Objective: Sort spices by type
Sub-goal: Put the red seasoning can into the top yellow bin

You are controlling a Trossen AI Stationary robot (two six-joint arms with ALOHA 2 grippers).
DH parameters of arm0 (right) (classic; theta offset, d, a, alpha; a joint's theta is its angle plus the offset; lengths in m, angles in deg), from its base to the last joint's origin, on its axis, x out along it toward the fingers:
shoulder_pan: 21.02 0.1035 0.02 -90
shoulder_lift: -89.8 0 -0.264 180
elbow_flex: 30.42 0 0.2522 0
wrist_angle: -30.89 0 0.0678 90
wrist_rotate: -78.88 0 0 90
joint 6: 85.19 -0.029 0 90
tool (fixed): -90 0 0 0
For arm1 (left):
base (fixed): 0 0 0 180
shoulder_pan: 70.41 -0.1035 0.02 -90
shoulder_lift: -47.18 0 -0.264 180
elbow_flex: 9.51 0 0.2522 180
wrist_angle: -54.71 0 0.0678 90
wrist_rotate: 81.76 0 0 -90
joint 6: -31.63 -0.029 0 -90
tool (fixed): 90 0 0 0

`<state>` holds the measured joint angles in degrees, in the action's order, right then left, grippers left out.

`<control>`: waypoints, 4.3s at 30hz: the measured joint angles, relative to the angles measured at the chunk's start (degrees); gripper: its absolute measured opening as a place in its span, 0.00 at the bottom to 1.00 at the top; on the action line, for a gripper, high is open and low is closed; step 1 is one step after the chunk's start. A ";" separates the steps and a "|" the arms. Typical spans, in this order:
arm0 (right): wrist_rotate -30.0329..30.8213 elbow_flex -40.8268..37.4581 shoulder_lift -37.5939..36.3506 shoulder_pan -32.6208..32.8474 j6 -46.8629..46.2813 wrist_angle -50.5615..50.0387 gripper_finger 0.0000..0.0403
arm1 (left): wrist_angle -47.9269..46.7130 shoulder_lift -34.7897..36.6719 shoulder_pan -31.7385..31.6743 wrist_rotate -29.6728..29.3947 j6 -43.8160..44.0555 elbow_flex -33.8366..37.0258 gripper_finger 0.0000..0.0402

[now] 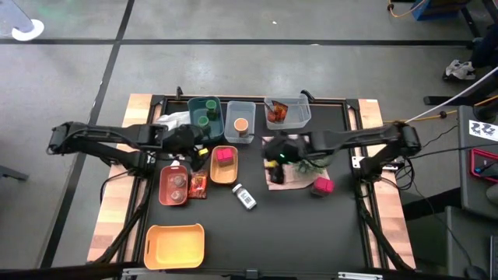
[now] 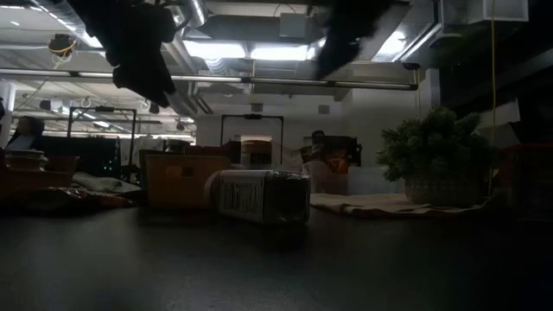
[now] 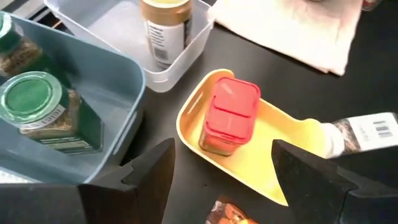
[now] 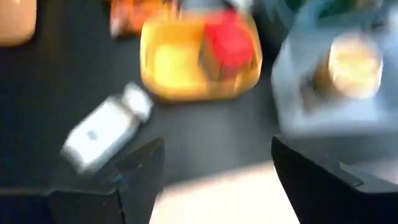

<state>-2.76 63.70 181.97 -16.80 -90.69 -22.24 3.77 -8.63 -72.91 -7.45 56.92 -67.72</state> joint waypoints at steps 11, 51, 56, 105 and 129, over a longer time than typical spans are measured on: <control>-0.48 -0.69 -5.24 12.59 -28.80 -38.76 0.73 | 0.19 -0.40 2.46 -0.02 2.36 0.00 0.63; -4.07 -37.83 -22.37 20.91 -36.22 -19.06 0.73 | 0.36 -0.42 3.65 -0.04 6.37 0.02 0.63; -0.68 -37.94 -22.37 20.91 -36.18 -18.06 0.73 | 0.36 -0.42 3.65 -0.04 6.35 0.02 0.63; 3.15 -28.74 -5.26 5.90 11.88 54.44 0.56 | 0.16 -0.44 3.65 -0.04 7.80 0.07 0.63; -2.91 -10.86 17.48 -2.04 20.77 51.14 0.57 | 1.88 -12.14 7.03 -0.87 19.47 0.04 0.63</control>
<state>-5.67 52.84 199.45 -18.85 -69.92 28.90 5.66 -20.76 -65.88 -8.31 76.39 -67.68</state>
